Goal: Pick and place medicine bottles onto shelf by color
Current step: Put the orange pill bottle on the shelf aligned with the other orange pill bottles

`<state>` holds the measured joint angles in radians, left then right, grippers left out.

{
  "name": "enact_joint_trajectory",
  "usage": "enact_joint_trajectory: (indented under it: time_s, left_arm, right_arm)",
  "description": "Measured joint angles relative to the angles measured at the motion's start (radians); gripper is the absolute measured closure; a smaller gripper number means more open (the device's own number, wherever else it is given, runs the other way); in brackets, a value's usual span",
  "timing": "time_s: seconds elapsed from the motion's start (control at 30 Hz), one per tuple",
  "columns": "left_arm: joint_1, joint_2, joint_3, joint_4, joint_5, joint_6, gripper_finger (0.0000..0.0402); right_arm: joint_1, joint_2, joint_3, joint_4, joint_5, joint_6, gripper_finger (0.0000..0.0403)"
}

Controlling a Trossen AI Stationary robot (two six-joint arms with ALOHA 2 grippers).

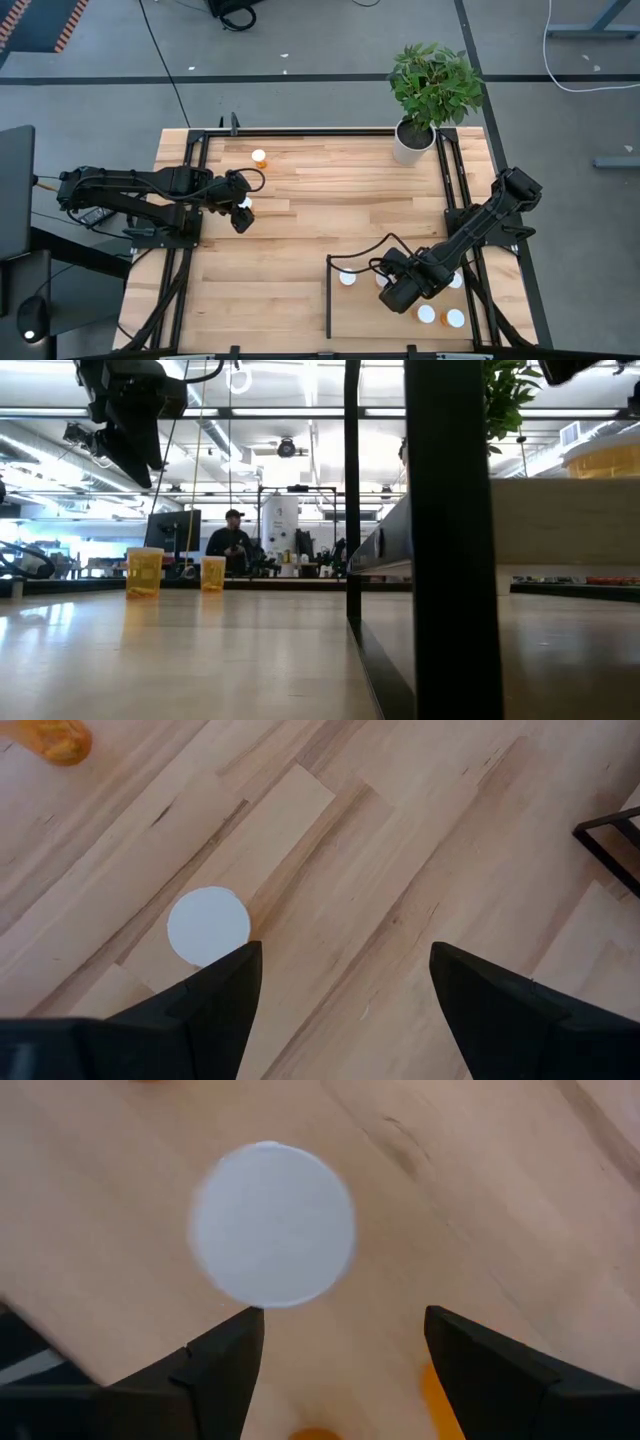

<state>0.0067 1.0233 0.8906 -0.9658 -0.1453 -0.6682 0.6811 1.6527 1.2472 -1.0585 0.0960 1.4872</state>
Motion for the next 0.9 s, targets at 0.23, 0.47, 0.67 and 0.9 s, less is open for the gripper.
enact_joint_trajectory:
  time_s: [0.23,0.47,0.67,0.9]
  left_arm:
    - [0.000,0.000,0.000,-0.011,0.000,0.004,0.0108]
    - [0.001,0.000,0.000,-0.096,0.000,0.031,0.0108]
    - [0.002,0.000,0.000,-0.216,-0.076,0.066,0.0108]
    - [0.040,0.003,0.000,-0.249,-0.118,0.069,0.0108]
  right_arm:
    - [0.000,0.000,0.126,-0.073,-0.009,-0.036,0.0119]
    - [-0.007,0.000,0.284,-0.217,0.052,-0.080,0.0119]
    - [-0.073,0.000,0.394,-0.238,0.179,-0.142,0.0119]
    - [-0.228,0.000,0.496,-0.187,0.236,-0.393,0.0119]
